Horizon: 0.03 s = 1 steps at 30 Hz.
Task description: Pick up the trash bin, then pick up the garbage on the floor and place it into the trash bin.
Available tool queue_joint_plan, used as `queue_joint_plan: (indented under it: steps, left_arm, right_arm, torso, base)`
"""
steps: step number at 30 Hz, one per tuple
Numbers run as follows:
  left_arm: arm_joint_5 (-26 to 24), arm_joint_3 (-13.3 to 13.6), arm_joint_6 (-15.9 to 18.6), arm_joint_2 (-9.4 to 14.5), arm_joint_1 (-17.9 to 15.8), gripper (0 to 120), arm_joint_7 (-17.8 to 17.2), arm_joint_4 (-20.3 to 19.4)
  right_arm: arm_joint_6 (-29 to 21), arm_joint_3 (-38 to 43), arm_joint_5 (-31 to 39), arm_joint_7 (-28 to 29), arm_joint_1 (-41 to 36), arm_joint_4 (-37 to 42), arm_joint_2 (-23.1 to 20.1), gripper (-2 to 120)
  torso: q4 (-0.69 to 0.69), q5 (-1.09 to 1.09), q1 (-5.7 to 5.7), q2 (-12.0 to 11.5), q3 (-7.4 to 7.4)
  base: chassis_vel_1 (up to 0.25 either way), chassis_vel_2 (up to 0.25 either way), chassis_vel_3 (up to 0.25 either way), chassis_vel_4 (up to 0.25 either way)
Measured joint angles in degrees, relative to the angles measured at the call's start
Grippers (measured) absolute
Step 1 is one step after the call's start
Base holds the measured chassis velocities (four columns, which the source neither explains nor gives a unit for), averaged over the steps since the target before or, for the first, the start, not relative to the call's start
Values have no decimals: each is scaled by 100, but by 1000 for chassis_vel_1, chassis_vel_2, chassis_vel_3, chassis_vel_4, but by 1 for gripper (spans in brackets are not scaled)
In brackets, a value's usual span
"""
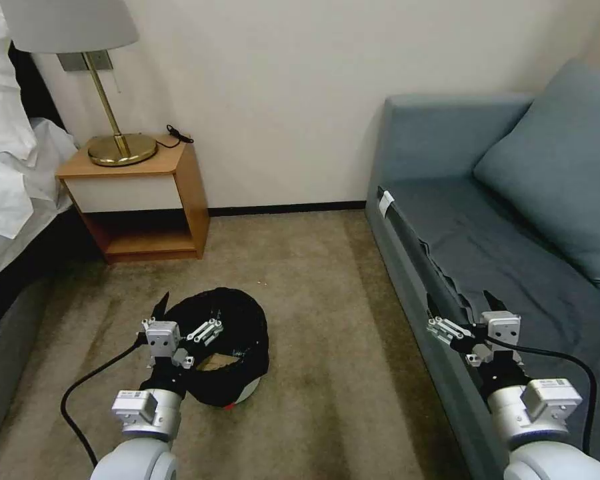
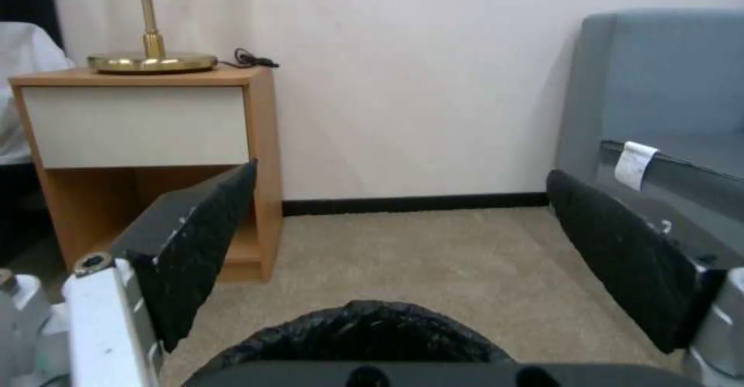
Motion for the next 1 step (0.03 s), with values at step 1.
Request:
queue_joint_plan:
  steps: [1]
  left_arm:
    - [0, 0, 0, 0, 0, 100, 0, 0]
  right_arm:
    - [0, 0, 0, 0, 0, 0, 0, 100]
  torso:
    - [0, 0, 0, 0, 0]
  base:
    - [0, 0, 0, 0]
